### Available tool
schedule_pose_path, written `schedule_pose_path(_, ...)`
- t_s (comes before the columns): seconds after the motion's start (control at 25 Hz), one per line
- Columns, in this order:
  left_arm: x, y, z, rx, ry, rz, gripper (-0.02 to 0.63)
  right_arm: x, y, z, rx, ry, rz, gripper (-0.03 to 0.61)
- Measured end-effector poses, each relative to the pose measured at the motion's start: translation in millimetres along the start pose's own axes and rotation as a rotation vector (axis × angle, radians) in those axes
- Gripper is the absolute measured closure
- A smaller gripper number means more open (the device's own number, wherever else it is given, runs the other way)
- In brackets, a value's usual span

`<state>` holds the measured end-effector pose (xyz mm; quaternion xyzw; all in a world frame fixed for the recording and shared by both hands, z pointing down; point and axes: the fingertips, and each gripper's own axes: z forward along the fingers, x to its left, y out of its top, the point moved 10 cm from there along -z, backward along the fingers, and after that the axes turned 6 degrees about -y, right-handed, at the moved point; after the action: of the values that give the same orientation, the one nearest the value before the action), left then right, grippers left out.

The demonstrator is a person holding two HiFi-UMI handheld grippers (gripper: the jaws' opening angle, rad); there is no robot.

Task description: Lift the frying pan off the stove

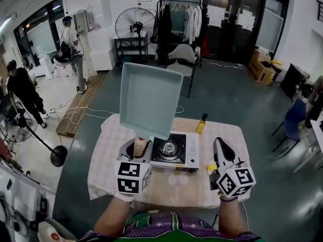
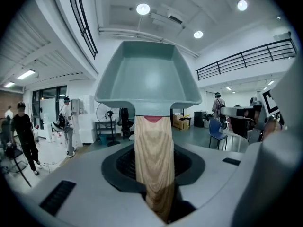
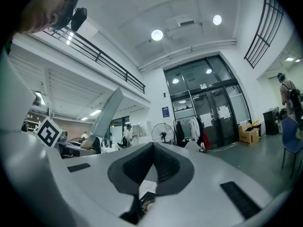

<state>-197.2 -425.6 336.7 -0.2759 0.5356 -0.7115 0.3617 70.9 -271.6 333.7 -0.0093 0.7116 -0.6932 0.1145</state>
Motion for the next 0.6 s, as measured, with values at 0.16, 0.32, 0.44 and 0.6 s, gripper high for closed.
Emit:
schedule_pose_path(0.16, 2.1, 4.8, -3.8, -0.018, 0.01, -0.007, 0.469, 1.0, 3.7, -0.2, -0.004, -0.001, -0.003, 0.572)
schedule_pose_path(0.32, 7.0, 2.8, -9.6, -0.023, 0.02, -0.017, 0.469, 5.3, 4.4, -2.2, -0.004, -0.005, -0.006, 0.572)
schedule_pose_path(0.44, 1.3, 4.1, -8.2, -0.022, 0.01, -0.036, 0.469, -0.4, 5.8, -4.1, 0.0, -0.002, -0.003, 0.572)
schedule_pose_path(0.6, -1.3, 5.1, -8.3, -0.028, 0.0, -0.056, 0.469, -1.1, 6.0, -3.7, 0.006, 0.014, -0.003, 0.572)
